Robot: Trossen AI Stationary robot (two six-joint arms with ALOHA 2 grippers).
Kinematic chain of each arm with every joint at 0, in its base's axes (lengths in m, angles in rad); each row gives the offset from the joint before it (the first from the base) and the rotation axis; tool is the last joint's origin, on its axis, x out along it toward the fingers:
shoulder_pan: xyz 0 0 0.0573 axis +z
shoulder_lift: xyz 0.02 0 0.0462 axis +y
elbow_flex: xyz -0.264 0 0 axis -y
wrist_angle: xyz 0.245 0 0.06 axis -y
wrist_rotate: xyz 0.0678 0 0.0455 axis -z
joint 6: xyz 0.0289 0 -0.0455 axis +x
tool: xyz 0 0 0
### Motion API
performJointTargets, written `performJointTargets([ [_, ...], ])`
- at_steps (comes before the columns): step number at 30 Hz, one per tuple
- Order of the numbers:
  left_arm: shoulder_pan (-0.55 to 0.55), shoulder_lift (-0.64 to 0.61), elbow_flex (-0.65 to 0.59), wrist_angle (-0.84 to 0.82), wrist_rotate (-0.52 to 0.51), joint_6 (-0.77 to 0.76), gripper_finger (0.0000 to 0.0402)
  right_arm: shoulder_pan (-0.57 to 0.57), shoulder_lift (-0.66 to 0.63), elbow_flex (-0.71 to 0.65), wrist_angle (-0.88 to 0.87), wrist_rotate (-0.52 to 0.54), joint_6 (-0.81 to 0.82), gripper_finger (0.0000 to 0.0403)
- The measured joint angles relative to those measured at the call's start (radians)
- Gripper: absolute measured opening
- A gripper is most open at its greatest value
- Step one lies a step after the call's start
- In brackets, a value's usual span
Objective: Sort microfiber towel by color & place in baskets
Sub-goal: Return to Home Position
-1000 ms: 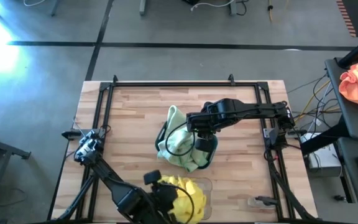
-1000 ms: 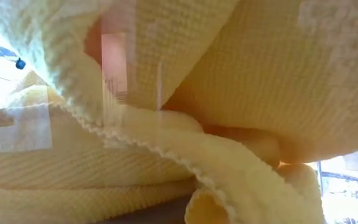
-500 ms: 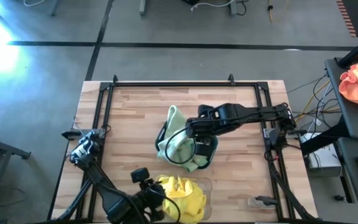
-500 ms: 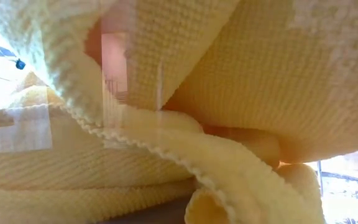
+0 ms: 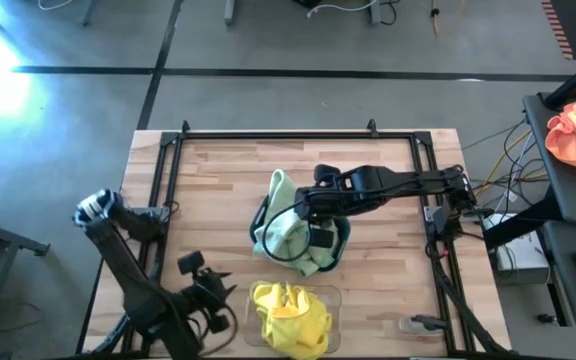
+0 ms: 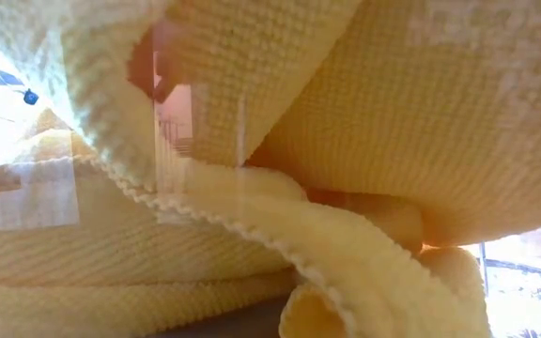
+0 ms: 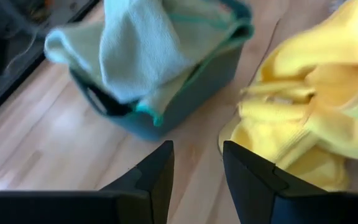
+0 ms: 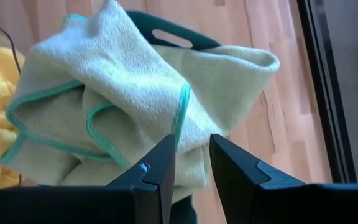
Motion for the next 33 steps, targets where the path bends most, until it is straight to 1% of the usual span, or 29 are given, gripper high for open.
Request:
performJointTargets([
  [2, -0.01, -0.076, -0.078, 0.093, -0.024, 0.074, 0.0123, 0.0, 0.0, 0.0, 0.011, 0.0, 0.0, 0.0093],
  [5, -0.017, -0.19, -0.203, 0.216, -0.03, 0.177, 0.0123, 0.0, 0.0, 0.0, 0.014, 0.0, 0.002, 0.0093],
  [11, -0.018, -0.422, -0.452, 0.419, -0.033, 0.285, 0.0123, 0.0, 0.0, -0.002, 0.033, 0.014, 0.028, 0.0093],
  [13, -0.018, -0.497, -0.528, 0.506, -0.029, 0.345, 0.0123, 0.0, 0.0, -0.003, 0.04, 0.019, 0.037, 0.0093],
  [17, -0.018, -0.635, -0.669, 0.763, 0.016, 0.569, 0.0123, 0.0, 0.0, -0.012, 0.088, 0.019, 0.04, 0.0093],
  [21, -0.018, -0.765, -0.793, 1.104, 0.096, 0.874, 0.0123, 0.0, -0.001, -0.039, 0.161, 0.018, 0.037, 0.0093],
  [23, -0.018, -0.825, -0.845, 1.23, 0.129, 0.994, 0.0123, 0.0, -0.001, -0.059, 0.192, 0.018, 0.038, 0.0093],
  [24, -0.018, -0.856, -0.867, 1.264, 0.132, 1.033, 0.0123, 0.0, -0.001, -0.071, 0.208, 0.019, 0.037, 0.0093],
  [26, -0.017, -0.92, -0.9, 1.275, 0.132, 1.054, 0.0123, 0.0, -0.001, -0.098, 0.238, 0.019, 0.044, 0.0093],
  [31, -0.017, -1.051, -0.966, 1.272, 0.137, 1.045, 0.0123, 0.003, -0.022, -0.187, 0.333, 0.021, 0.069, 0.0093],
  [33, -0.017, -1.09, -0.983, 1.273, 0.143, 1.046, 0.0123, 0.01, -0.055, -0.246, 0.393, 0.045, 0.085, 0.0093],
])
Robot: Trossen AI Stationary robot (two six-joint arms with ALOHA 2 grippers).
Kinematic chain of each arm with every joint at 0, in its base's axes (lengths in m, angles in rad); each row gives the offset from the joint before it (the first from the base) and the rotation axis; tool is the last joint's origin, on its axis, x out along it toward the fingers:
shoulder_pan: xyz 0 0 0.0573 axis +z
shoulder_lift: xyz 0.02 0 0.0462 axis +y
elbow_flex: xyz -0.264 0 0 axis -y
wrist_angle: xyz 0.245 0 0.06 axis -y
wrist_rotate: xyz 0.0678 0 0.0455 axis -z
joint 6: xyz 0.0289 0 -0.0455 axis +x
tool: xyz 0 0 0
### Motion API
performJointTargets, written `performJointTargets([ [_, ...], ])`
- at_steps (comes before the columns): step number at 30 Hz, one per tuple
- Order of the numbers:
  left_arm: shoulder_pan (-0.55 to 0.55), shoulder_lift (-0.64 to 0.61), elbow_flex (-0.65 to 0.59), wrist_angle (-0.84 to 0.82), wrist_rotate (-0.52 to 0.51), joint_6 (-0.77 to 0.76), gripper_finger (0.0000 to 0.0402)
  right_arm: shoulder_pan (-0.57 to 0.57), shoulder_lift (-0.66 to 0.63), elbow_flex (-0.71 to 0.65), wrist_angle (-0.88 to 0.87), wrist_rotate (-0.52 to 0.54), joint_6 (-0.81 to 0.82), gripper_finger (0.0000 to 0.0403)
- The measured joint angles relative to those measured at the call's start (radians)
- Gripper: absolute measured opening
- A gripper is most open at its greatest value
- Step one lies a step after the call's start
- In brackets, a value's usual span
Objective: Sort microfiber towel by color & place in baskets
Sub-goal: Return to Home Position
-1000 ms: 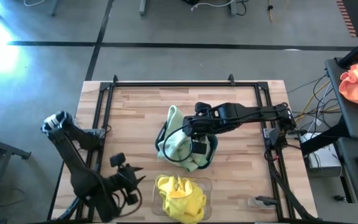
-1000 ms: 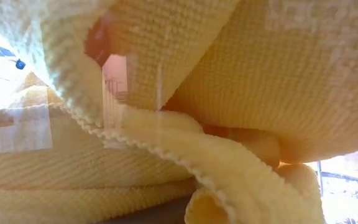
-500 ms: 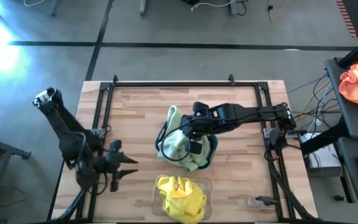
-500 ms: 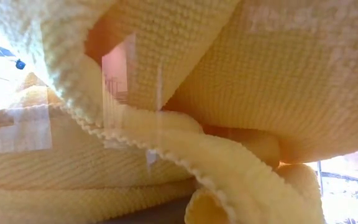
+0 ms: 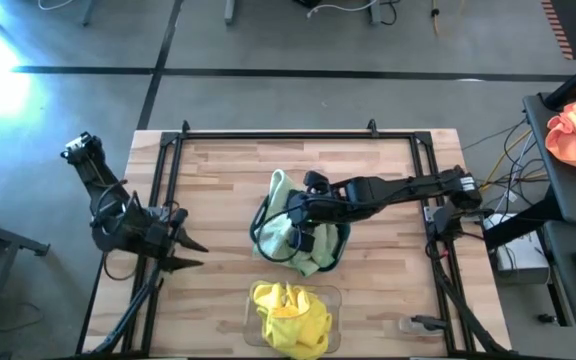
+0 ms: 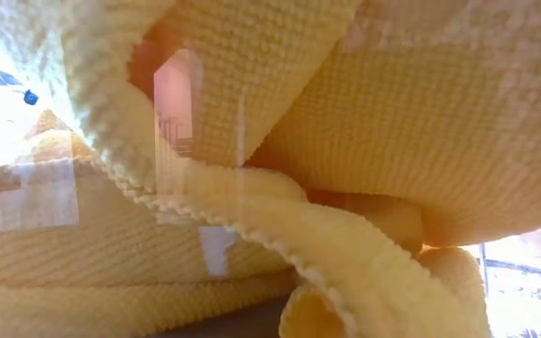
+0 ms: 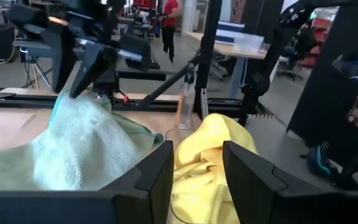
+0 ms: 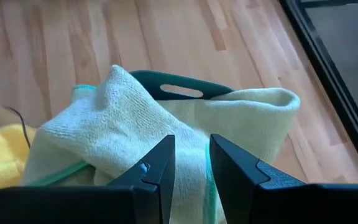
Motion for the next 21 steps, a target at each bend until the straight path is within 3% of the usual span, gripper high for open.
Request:
performJointTargets([
  [5, 0.0, -0.057, -0.027, -0.007, 0.001, 0.0, 0.0123, 0.033, -0.163, -0.211, 0.148, 0.062, 0.073, 0.0093],
  [12, 0.0, -0.065, -0.015, 0.001, -0.002, 0.031, 0.0123, 0.098, -0.447, -0.574, 0.546, 0.131, 0.073, 0.0093],
  [18, 0.0, -0.061, 0.026, 0.001, -0.128, 0.071, 0.0123, 0.115, -0.635, -0.87, 0.855, 0.13, 0.059, 0.0093],
  [21, 0.0, -0.06, 0.043, 0.002, -0.131, 0.076, 0.0123, 0.116, -0.709, -0.979, 0.96, 0.126, 0.05, 0.0093],
])
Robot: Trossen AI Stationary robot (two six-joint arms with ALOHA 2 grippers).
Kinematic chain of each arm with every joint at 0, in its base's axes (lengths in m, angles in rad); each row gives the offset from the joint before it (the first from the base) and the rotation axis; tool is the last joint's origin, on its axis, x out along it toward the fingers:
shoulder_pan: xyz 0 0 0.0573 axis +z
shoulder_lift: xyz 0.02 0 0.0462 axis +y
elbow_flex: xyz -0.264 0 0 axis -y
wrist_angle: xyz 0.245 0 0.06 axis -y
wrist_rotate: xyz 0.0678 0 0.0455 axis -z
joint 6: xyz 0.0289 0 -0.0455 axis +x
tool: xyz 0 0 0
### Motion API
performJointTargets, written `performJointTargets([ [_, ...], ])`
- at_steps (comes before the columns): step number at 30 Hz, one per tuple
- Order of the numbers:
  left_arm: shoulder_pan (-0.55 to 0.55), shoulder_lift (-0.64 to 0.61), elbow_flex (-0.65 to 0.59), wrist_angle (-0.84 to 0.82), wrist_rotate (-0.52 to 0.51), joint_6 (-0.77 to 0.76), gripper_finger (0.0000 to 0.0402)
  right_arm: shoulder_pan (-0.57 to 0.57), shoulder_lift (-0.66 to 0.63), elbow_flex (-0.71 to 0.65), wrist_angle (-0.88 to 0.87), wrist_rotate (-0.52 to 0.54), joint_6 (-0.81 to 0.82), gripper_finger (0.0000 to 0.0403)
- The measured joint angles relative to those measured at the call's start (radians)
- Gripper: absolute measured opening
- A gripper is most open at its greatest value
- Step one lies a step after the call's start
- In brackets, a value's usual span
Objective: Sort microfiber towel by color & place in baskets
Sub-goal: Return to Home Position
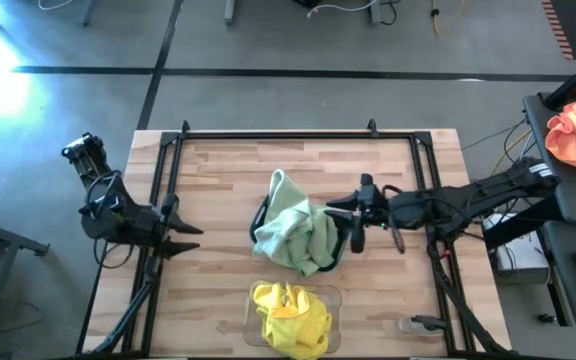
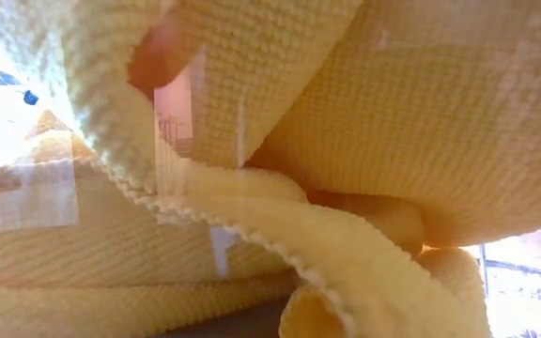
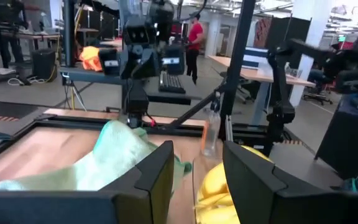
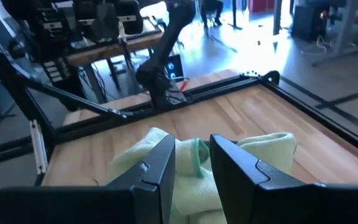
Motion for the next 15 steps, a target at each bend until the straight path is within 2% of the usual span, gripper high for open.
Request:
performJointTargets([
  [6, 0.0, 0.005, 0.007, -0.002, -0.003, -0.002, 0.0123, 0.0, -0.128, -0.142, 0.055, -0.059, -0.027, 0.0093],
  [15, 0.0, 0.008, 0.007, 0.001, -0.127, -0.018, 0.0123, 0.0, -0.307, -0.285, 0.066, -0.06, -0.042, 0.0093],
])
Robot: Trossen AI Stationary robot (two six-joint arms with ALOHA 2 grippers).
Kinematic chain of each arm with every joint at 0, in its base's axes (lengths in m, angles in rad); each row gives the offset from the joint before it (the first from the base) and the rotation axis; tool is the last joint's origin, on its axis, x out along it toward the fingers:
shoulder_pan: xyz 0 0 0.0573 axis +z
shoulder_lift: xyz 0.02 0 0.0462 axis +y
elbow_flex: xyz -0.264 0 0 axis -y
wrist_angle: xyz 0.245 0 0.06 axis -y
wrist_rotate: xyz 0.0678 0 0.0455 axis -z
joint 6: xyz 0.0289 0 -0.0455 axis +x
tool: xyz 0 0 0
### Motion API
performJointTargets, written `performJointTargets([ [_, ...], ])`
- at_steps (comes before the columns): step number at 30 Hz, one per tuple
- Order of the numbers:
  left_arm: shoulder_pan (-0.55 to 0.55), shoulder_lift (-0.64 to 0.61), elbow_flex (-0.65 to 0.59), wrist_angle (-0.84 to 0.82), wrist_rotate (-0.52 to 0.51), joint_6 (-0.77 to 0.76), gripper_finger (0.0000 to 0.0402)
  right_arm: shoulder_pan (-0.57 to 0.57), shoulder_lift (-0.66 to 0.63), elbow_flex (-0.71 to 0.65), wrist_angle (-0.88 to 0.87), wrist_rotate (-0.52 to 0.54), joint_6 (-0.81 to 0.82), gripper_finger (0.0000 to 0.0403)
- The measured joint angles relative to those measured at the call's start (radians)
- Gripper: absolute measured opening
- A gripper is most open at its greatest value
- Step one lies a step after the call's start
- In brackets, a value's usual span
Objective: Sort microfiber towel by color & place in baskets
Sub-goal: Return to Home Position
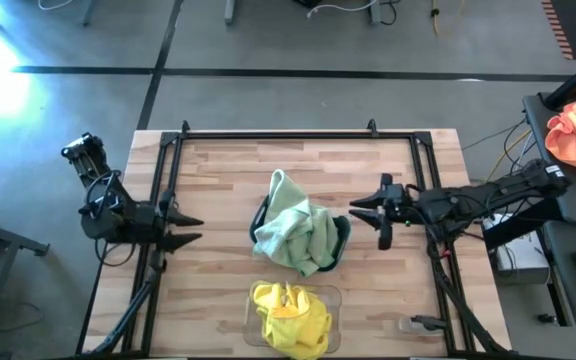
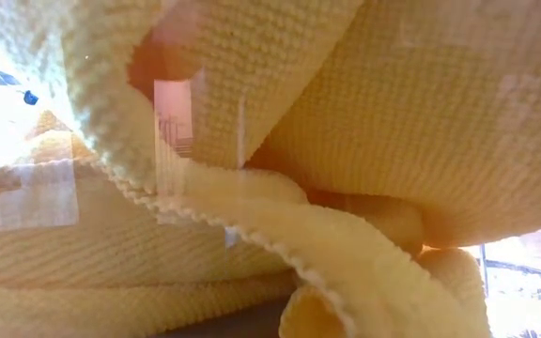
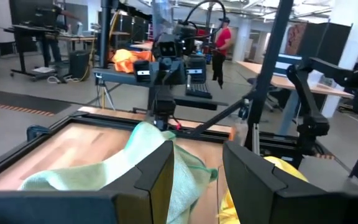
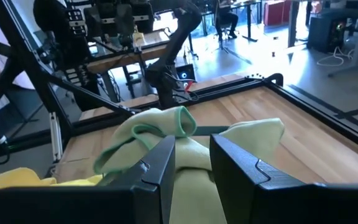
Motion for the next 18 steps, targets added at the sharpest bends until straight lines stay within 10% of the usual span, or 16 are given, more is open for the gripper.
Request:
performJointTargets([
  [18, 0.0, -0.003, 0.0, 0.023, -0.008, -0.009, 0.0123, 0.0, -0.229, -0.265, 0.156, 0.0, 0.004, 0.0093],
])
